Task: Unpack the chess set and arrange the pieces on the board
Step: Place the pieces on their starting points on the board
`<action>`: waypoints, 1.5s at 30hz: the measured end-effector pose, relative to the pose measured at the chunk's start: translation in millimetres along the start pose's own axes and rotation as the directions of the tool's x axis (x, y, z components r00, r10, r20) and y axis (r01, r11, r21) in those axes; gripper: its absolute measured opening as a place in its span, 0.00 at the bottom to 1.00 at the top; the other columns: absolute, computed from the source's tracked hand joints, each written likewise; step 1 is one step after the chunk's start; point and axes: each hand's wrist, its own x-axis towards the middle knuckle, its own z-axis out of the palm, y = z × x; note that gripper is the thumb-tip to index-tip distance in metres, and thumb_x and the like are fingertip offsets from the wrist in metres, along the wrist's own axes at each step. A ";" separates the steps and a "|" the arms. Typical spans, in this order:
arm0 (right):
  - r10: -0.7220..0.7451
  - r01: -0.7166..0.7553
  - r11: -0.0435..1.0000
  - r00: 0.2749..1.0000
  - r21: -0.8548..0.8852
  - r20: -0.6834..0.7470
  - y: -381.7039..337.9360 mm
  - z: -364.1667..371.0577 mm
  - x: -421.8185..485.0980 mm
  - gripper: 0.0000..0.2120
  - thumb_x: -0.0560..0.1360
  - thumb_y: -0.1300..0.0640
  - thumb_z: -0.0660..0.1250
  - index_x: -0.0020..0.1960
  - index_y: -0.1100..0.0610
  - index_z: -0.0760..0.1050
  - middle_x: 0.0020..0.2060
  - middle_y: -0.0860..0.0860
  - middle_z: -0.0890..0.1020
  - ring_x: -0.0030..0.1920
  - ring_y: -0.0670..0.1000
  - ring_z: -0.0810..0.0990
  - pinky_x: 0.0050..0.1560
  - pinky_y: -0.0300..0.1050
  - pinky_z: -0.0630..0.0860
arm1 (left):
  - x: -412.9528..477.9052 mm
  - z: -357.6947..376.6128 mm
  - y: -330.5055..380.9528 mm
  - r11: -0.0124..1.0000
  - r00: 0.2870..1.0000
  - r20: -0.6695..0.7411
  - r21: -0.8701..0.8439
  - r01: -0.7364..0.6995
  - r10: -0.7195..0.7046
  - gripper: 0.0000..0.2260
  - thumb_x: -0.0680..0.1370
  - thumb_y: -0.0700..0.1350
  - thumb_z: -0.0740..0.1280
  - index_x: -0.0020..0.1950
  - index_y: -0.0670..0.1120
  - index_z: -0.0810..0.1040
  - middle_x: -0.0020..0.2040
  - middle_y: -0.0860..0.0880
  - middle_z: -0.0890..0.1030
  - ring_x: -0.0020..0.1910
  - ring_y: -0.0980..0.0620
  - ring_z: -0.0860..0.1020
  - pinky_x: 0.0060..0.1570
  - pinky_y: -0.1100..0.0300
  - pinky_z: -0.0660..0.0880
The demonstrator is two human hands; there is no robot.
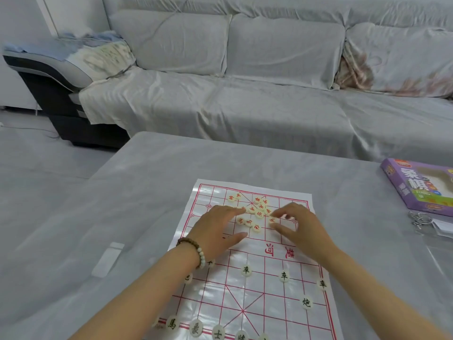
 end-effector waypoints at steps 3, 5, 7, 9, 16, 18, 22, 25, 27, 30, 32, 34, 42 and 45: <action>0.059 -0.060 0.998 0.998 -0.018 -0.015 25.6 -23.0 -17.6 0.08 0.72 0.48 0.70 0.50 0.45 0.77 0.47 0.40 0.78 0.47 0.39 0.74 0.45 0.29 0.67 | 5.3 14.0 16.8 0.983 0.995 0.044 0.157 -0.096 0.090 0.21 0.80 0.53 0.56 0.73 0.52 0.61 0.72 0.55 0.64 0.71 0.56 0.60 0.70 0.61 0.56; 0.100 -0.100 0.994 0.995 -0.044 -0.016 39.3 -32.3 -26.1 0.09 0.72 0.48 0.69 0.52 0.46 0.77 0.47 0.41 0.78 0.47 0.40 0.74 0.44 0.28 0.67 | 9.9 24.7 29.7 0.971 0.990 0.089 0.202 -0.128 0.112 0.21 0.81 0.53 0.52 0.74 0.50 0.59 0.74 0.54 0.61 0.72 0.55 0.57 0.71 0.61 0.51; 0.129 -0.129 0.990 0.992 -0.053 -0.007 49.6 -36.5 -31.2 0.09 0.73 0.49 0.69 0.52 0.47 0.77 0.48 0.42 0.78 0.47 0.41 0.74 0.45 0.28 0.67 | 14.2 32.6 44.5 0.962 0.982 0.128 0.219 -0.162 0.137 0.20 0.82 0.52 0.50 0.73 0.48 0.61 0.73 0.52 0.63 0.72 0.53 0.57 0.72 0.60 0.50; 0.128 -0.127 0.989 0.992 -0.077 0.004 58.7 -37.6 -33.8 0.09 0.73 0.48 0.68 0.53 0.46 0.78 0.47 0.41 0.77 0.47 0.41 0.74 0.46 0.29 0.67 | 19.9 38.6 59.2 0.951 0.972 0.161 0.232 -0.207 0.172 0.19 0.82 0.51 0.48 0.71 0.46 0.64 0.71 0.50 0.67 0.71 0.51 0.60 0.73 0.57 0.52; 0.146 -0.145 0.989 0.979 0.016 -0.140 67.0 -18.7 -42.7 0.16 0.69 0.45 0.72 0.55 0.45 0.77 0.47 0.40 0.75 0.50 0.42 0.72 0.54 0.40 0.70 | 29.3 62.2 70.8 0.907 0.953 0.249 0.339 -0.251 0.171 0.22 0.82 0.54 0.43 0.74 0.50 0.57 0.76 0.53 0.57 0.75 0.54 0.50 0.72 0.57 0.40; 0.152 -0.158 0.987 0.966 -0.012 -0.209 67.4 -11.9 -44.7 0.15 0.67 0.43 0.72 0.51 0.45 0.77 0.47 0.40 0.74 0.49 0.43 0.71 0.52 0.39 0.68 | 29.7 65.0 69.9 0.903 0.953 0.260 0.356 -0.242 0.153 0.22 0.82 0.54 0.43 0.75 0.50 0.55 0.76 0.54 0.55 0.75 0.54 0.49 0.71 0.57 0.38; 0.148 -0.149 0.989 0.961 0.013 -0.235 69.1 -7.3 -46.3 0.11 0.70 0.45 0.71 0.52 0.45 0.79 0.47 0.41 0.73 0.50 0.44 0.70 0.53 0.39 0.68 | 28.1 68.4 68.2 0.902 0.953 0.271 0.363 -0.232 0.136 0.22 0.82 0.55 0.42 0.76 0.51 0.52 0.77 0.55 0.52 0.75 0.55 0.48 0.71 0.57 0.37; 0.128 -0.125 0.992 0.969 0.027 -0.211 71.7 -9.3 -48.4 0.12 0.72 0.48 0.70 0.56 0.44 0.79 0.48 0.40 0.73 0.51 0.43 0.69 0.56 0.41 0.68 | 28.1 68.2 69.2 0.905 0.953 0.277 0.361 -0.224 0.125 0.23 0.82 0.55 0.42 0.76 0.52 0.51 0.77 0.55 0.52 0.75 0.56 0.47 0.71 0.57 0.37; 0.127 -0.121 0.992 0.968 0.037 -0.218 71.9 -9.9 -49.1 0.14 0.71 0.47 0.70 0.57 0.45 0.79 0.49 0.40 0.73 0.52 0.43 0.69 0.56 0.39 0.67 | 28.9 67.3 70.8 0.906 0.952 0.282 0.362 -0.221 0.120 0.23 0.82 0.55 0.42 0.76 0.52 0.52 0.76 0.55 0.52 0.75 0.56 0.48 0.71 0.57 0.37; 0.156 -0.148 0.988 0.957 0.049 -0.246 72.2 -8.6 -48.2 0.14 0.70 0.45 0.72 0.54 0.46 0.78 0.49 0.40 0.74 0.52 0.43 0.70 0.54 0.38 0.66 | 29.8 66.4 72.5 0.910 0.950 0.292 0.356 -0.214 0.110 0.23 0.82 0.55 0.42 0.76 0.52 0.52 0.76 0.56 0.52 0.75 0.56 0.48 0.71 0.57 0.37; 0.167 -0.164 0.986 0.957 0.030 -0.239 72.8 -7.5 -47.6 0.12 0.70 0.46 0.71 0.52 0.46 0.79 0.49 0.40 0.73 0.52 0.43 0.70 0.54 0.37 0.66 | 29.9 66.0 72.8 0.913 0.951 0.291 0.349 -0.209 0.106 0.23 0.81 0.55 0.42 0.76 0.52 0.52 0.76 0.56 0.52 0.75 0.57 0.48 0.71 0.58 0.37; 0.170 -0.167 0.985 0.955 0.032 -0.245 75.0 -7.2 -47.8 0.11 0.71 0.47 0.71 0.52 0.46 0.80 0.48 0.41 0.73 0.52 0.44 0.70 0.54 0.37 0.65 | 30.3 65.5 72.5 0.914 0.951 0.290 0.346 -0.210 0.109 0.23 0.81 0.55 0.42 0.76 0.53 0.52 0.76 0.56 0.53 0.75 0.57 0.48 0.71 0.58 0.37; 0.182 -0.174 0.983 0.952 0.055 -0.247 77.1 -7.4 -48.6 0.11 0.71 0.47 0.71 0.53 0.46 0.80 0.48 0.41 0.74 0.52 0.43 0.69 0.55 0.36 0.64 | 29.5 67.8 70.0 0.918 0.954 0.275 0.334 -0.212 0.120 0.23 0.81 0.56 0.43 0.76 0.52 0.52 0.76 0.56 0.52 0.75 0.57 0.48 0.71 0.59 0.38; 0.188 -0.174 0.982 0.948 0.077 -0.255 75.1 -8.6 -49.0 0.13 0.71 0.47 0.71 0.54 0.47 0.79 0.48 0.41 0.74 0.52 0.43 0.70 0.54 0.37 0.66 | 27.7 66.8 67.9 0.927 0.954 0.268 0.309 -0.215 0.132 0.23 0.81 0.56 0.44 0.76 0.52 0.52 0.76 0.55 0.52 0.75 0.57 0.48 0.71 0.60 0.39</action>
